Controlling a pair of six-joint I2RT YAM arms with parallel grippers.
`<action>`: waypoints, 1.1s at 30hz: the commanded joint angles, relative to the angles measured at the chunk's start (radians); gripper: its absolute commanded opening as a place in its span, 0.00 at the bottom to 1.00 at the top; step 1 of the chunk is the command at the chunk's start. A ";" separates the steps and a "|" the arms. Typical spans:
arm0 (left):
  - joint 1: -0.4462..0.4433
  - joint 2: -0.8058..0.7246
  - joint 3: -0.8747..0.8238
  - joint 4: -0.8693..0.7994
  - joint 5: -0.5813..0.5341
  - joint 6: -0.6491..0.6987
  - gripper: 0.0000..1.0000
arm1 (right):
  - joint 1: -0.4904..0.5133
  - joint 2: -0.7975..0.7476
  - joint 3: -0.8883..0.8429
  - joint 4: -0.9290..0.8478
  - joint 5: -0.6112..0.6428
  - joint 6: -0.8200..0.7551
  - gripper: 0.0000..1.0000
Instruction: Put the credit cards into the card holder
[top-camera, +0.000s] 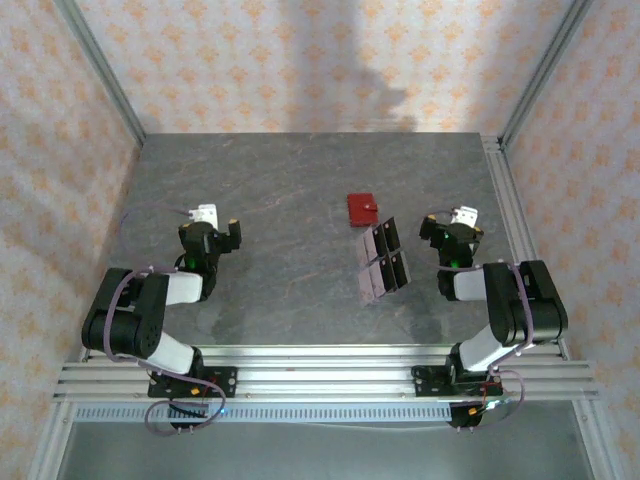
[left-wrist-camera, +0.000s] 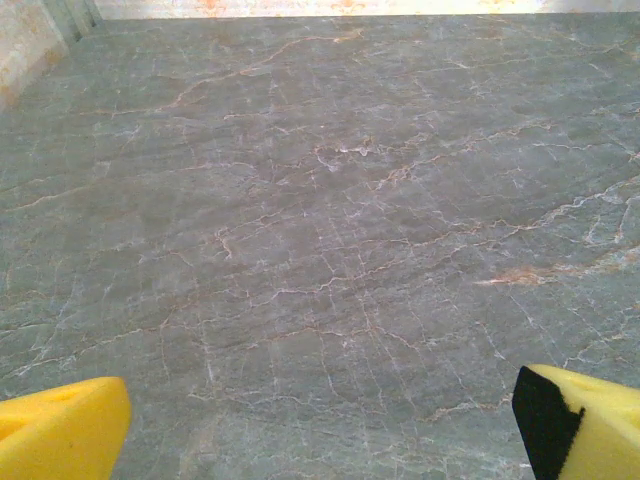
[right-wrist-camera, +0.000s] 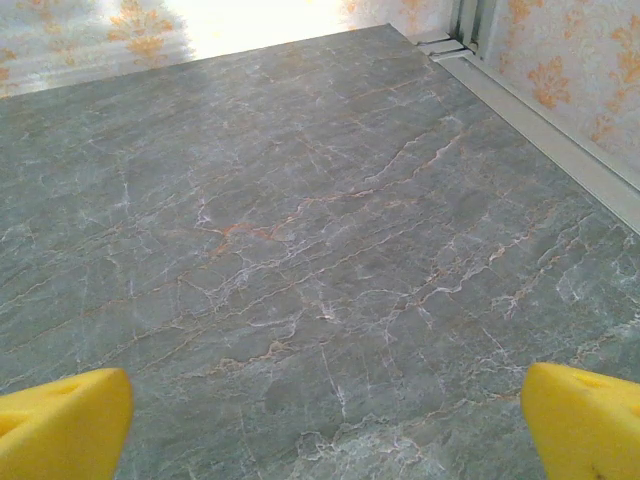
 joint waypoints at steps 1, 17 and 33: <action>0.003 -0.009 0.011 0.008 0.014 0.021 1.00 | -0.005 0.001 0.015 0.005 -0.010 -0.008 0.99; 0.031 -0.002 0.036 -0.032 0.052 0.004 1.00 | -0.007 0.001 0.002 0.029 0.066 0.022 0.99; 0.026 -0.067 0.175 -0.309 0.089 0.025 1.00 | 0.010 -0.199 -0.099 0.053 0.164 0.034 0.99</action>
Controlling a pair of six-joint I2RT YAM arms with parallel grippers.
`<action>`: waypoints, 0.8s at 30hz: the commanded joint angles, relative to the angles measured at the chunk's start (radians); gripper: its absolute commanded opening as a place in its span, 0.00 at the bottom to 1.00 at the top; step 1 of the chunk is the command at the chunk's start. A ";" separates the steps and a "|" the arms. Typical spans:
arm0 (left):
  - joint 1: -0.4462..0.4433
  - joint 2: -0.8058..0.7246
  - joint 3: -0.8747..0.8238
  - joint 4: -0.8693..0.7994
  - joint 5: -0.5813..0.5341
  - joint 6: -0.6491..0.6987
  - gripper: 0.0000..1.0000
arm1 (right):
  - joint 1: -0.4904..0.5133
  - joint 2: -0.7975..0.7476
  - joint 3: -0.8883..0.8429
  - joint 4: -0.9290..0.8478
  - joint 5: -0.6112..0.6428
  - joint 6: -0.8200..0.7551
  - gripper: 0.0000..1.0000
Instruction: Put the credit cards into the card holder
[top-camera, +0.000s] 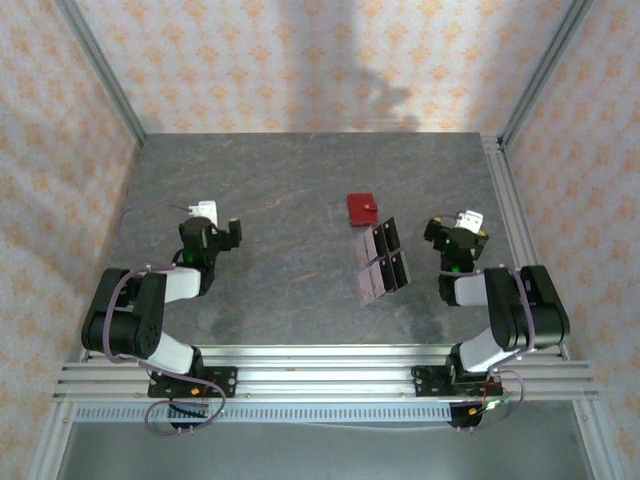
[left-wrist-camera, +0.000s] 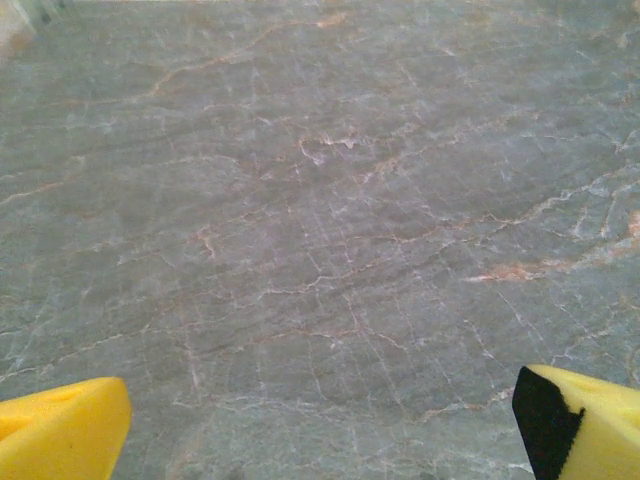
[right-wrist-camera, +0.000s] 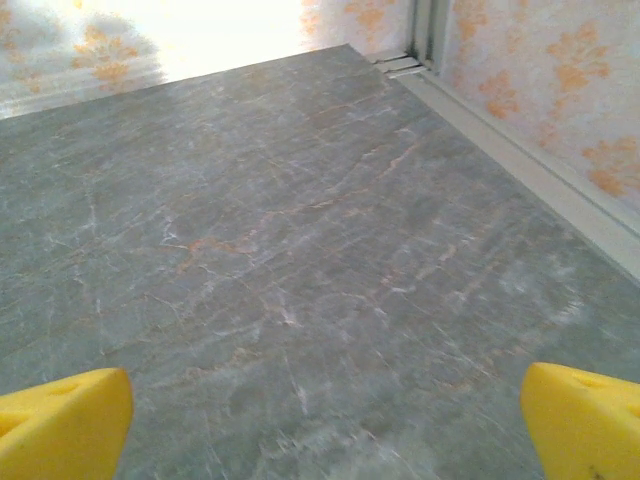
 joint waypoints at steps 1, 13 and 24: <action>0.004 -0.067 0.127 -0.218 0.021 0.024 1.00 | 0.007 -0.180 -0.013 -0.076 0.085 0.028 0.99; -0.020 -0.165 0.383 -0.748 0.034 -0.169 1.00 | -0.023 -0.577 0.246 -0.835 -0.283 0.477 0.99; -0.241 -0.228 0.464 -0.942 0.018 -0.344 1.00 | 0.096 -0.468 0.595 -1.550 -0.597 0.420 0.74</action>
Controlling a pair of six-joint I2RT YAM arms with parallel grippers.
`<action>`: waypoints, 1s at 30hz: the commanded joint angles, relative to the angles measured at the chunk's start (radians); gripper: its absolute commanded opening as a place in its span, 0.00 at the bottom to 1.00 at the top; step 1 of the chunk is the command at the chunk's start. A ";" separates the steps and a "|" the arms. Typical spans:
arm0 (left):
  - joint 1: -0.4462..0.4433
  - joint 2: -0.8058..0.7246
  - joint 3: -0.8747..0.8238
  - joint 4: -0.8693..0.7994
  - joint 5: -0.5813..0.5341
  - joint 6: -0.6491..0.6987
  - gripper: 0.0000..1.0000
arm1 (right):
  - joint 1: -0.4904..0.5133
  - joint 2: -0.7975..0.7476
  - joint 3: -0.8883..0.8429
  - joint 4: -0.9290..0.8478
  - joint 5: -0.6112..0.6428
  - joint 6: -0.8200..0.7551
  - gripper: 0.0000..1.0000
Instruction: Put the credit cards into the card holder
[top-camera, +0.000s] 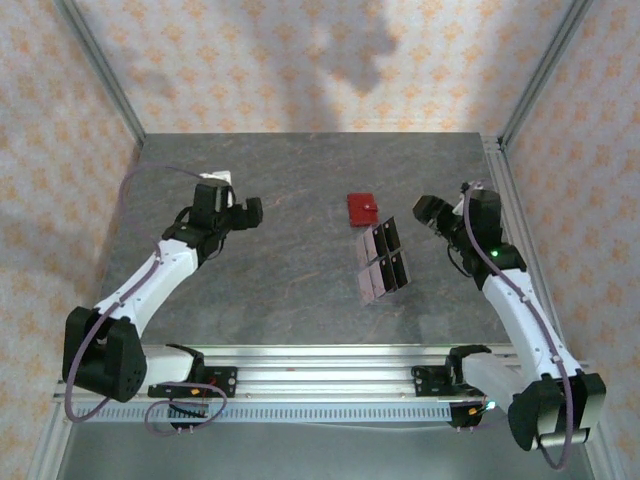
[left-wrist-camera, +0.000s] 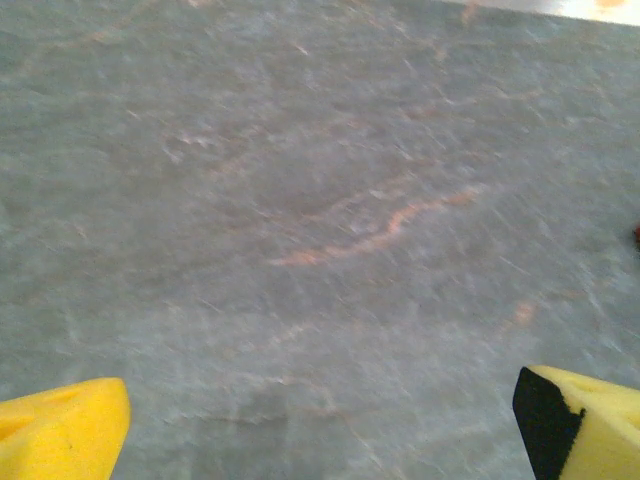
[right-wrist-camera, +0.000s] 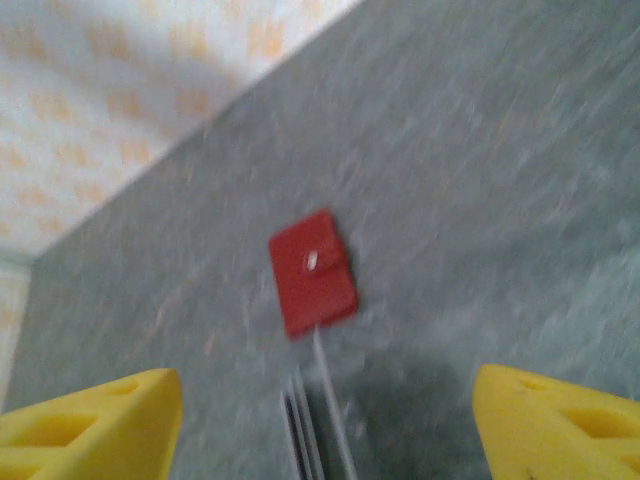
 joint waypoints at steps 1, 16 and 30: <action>-0.057 -0.015 0.028 -0.087 -0.013 -0.098 1.00 | 0.042 0.025 0.072 -0.297 -0.058 -0.030 0.72; -0.176 0.079 0.073 -0.102 -0.040 -0.105 1.00 | 0.201 0.075 0.022 -0.452 0.093 -0.099 0.54; -0.189 0.133 0.090 -0.094 -0.026 -0.107 1.00 | 0.208 0.164 -0.024 -0.366 0.056 -0.106 0.41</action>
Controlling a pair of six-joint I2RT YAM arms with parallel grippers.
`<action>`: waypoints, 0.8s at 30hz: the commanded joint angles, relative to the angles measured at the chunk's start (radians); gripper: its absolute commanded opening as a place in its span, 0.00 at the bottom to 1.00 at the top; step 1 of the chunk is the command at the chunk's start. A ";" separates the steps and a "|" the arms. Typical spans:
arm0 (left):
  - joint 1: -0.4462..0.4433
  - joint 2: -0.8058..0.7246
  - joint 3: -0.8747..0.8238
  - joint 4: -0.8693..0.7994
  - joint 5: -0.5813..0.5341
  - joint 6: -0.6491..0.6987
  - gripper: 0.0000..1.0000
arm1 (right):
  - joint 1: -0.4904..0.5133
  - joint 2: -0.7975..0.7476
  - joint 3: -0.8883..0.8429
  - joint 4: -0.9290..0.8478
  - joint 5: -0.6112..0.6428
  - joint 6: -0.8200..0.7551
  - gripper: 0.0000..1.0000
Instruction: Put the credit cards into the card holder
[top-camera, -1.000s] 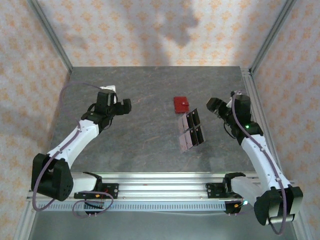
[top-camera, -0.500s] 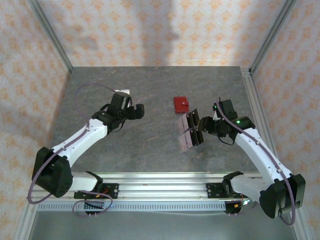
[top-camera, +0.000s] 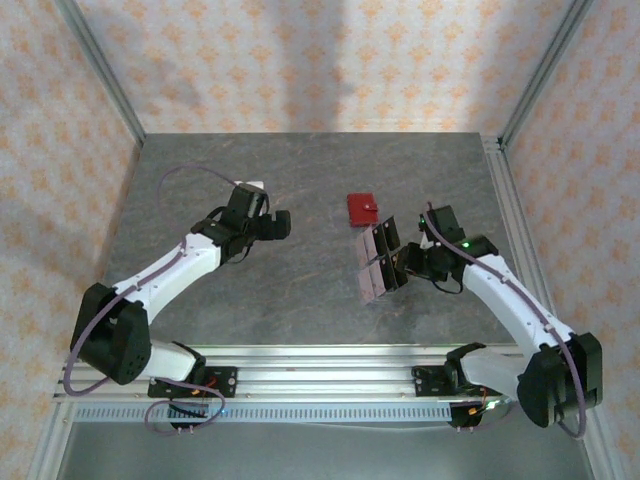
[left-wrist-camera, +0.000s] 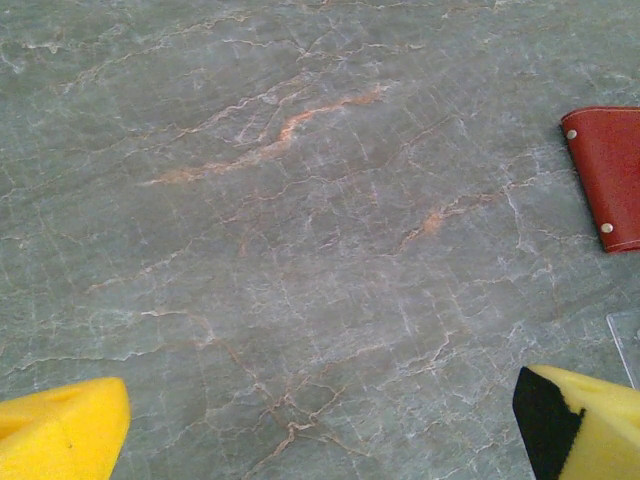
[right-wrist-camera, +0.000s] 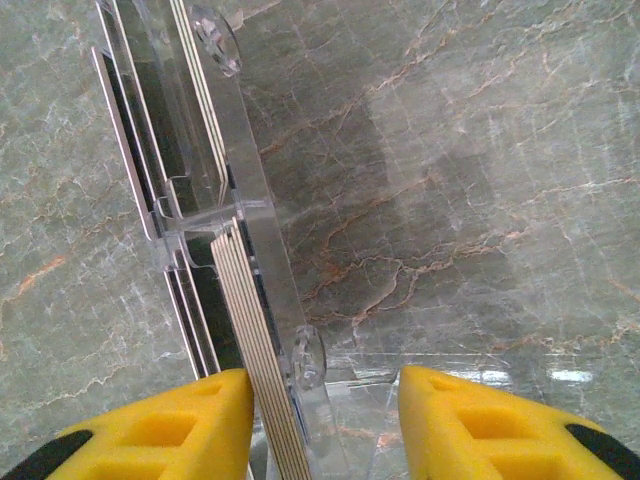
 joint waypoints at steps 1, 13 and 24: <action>-0.013 0.022 0.031 -0.021 -0.007 -0.015 1.00 | 0.005 0.026 -0.026 0.020 0.009 -0.007 0.41; -0.023 0.055 0.054 -0.028 -0.004 -0.008 1.00 | 0.004 0.085 -0.071 0.095 -0.022 -0.001 0.33; -0.025 0.063 0.057 -0.029 -0.001 -0.005 1.00 | 0.005 0.069 -0.060 0.070 0.024 -0.029 0.08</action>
